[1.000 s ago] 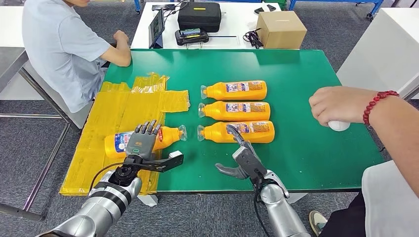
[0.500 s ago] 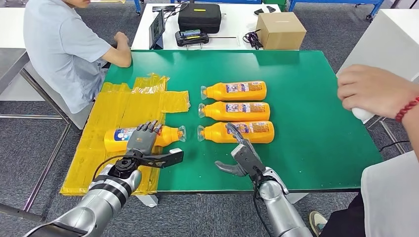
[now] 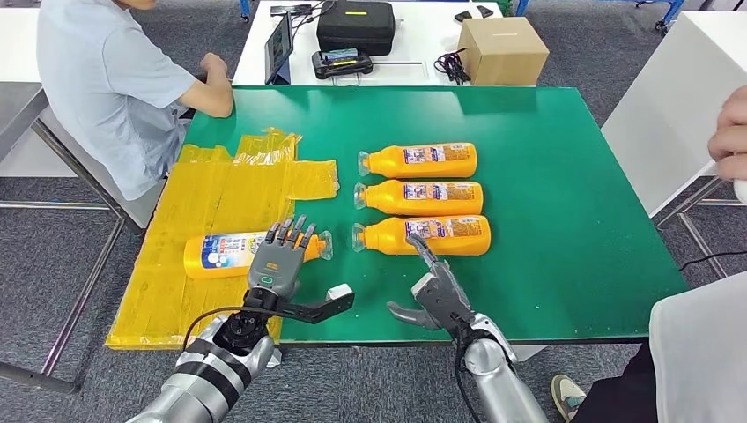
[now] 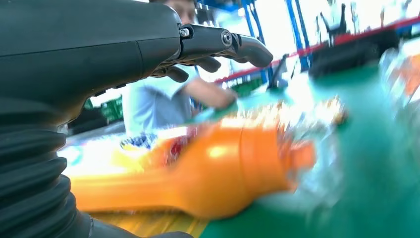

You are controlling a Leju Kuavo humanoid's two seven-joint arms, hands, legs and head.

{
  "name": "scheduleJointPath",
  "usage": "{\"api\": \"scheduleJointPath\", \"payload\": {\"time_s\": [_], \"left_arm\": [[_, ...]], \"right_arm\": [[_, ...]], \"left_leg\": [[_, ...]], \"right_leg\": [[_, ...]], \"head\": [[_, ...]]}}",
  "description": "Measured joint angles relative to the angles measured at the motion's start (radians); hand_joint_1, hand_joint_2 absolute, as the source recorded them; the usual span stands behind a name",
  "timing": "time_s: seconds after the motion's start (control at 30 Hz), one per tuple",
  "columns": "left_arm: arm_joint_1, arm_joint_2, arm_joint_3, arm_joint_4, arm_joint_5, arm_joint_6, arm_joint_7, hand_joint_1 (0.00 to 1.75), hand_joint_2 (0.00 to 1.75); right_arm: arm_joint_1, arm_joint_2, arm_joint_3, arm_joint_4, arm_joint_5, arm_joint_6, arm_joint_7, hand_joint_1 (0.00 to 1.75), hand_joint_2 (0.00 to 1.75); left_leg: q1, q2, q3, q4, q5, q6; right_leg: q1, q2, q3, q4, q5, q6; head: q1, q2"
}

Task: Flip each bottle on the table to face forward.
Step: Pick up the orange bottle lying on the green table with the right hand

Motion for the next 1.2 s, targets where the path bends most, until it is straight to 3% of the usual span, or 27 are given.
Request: {"api": "scheduleJointPath", "payload": {"time_s": [0.17,0.3,0.43,0.57,0.67,0.83,0.97,1.1,1.2], "left_arm": [[0.032,0.010,-0.077,-0.124,0.000,-0.017,0.006,0.00,1.75],[0.061,0.011,-0.111,-0.203,0.000,-0.060,-0.039,0.00,1.75],[0.119,0.002,-0.124,-0.299,0.005,-0.052,-0.102,0.00,1.75],[0.236,-0.053,-0.085,-0.470,0.149,-0.043,-0.280,0.00,1.75],[0.315,-0.101,-0.043,-0.584,0.274,-0.047,-0.393,0.00,1.75],[0.377,-0.132,-0.007,-0.676,0.448,-0.095,-0.512,0.00,1.75],[0.392,-0.133,-0.002,-0.708,0.553,-0.176,-0.553,0.00,1.75],[0.393,-0.133,-0.002,-0.713,0.657,-0.234,-0.558,0.00,1.75],[0.394,-0.134,0.006,-0.710,0.740,-0.240,-0.571,0.00,1.75]], "right_arm": [[0.017,0.000,-0.003,-0.030,0.005,-0.003,0.005,0.00,1.75],[0.035,0.000,-0.012,-0.051,0.016,-0.016,0.008,0.00,1.75],[0.069,0.008,-0.031,-0.103,0.049,-0.081,-0.016,0.00,0.00],[0.136,0.078,-0.080,-0.273,0.106,-0.184,0.018,0.00,0.00],[0.170,0.138,-0.114,-0.408,0.145,-0.207,0.072,0.00,0.00],[0.200,0.179,-0.128,-0.515,0.209,-0.196,0.078,0.00,0.00],[0.223,0.201,-0.128,-0.543,0.182,-0.176,0.070,0.00,0.00],[0.231,0.191,-0.112,-0.560,0.331,-0.183,0.094,0.00,1.75],[0.233,0.158,-0.095,-0.555,0.332,-0.130,0.121,0.00,1.75]], "left_leg": [[0.000,0.000,-0.002,0.000,0.000,0.000],[0.000,0.000,-0.002,0.000,0.000,0.000],[0.000,0.000,-0.003,0.000,0.000,0.000],[0.000,0.000,-0.006,0.000,-0.001,0.000],[0.000,0.001,-0.007,0.000,-0.001,0.000],[0.000,0.001,-0.006,0.000,-0.001,0.000],[0.000,0.001,-0.006,0.000,0.000,0.000],[0.000,0.001,-0.006,0.000,0.000,0.000],[0.000,0.000,-0.006,0.000,0.000,0.000]], "right_leg": [[0.000,0.000,-0.002,0.000,0.000,0.000],[0.000,0.000,-0.002,0.000,0.000,0.000],[0.000,0.000,-0.003,0.000,0.000,0.000],[0.000,0.000,-0.006,0.000,0.000,0.000],[0.000,0.000,-0.008,0.000,-0.001,0.000],[0.000,0.000,-0.007,0.000,-0.001,0.000],[0.000,0.000,-0.007,0.000,0.000,0.000],[0.000,0.000,-0.007,0.000,0.000,0.000],[0.000,0.000,-0.007,0.000,0.000,0.000]], "head": [[0.000,0.000],[0.000,0.000],[0.000,0.000],[0.000,0.000],[0.000,0.000],[0.000,0.000],[0.000,0.000],[0.000,0.000],[0.000,0.000]]}}
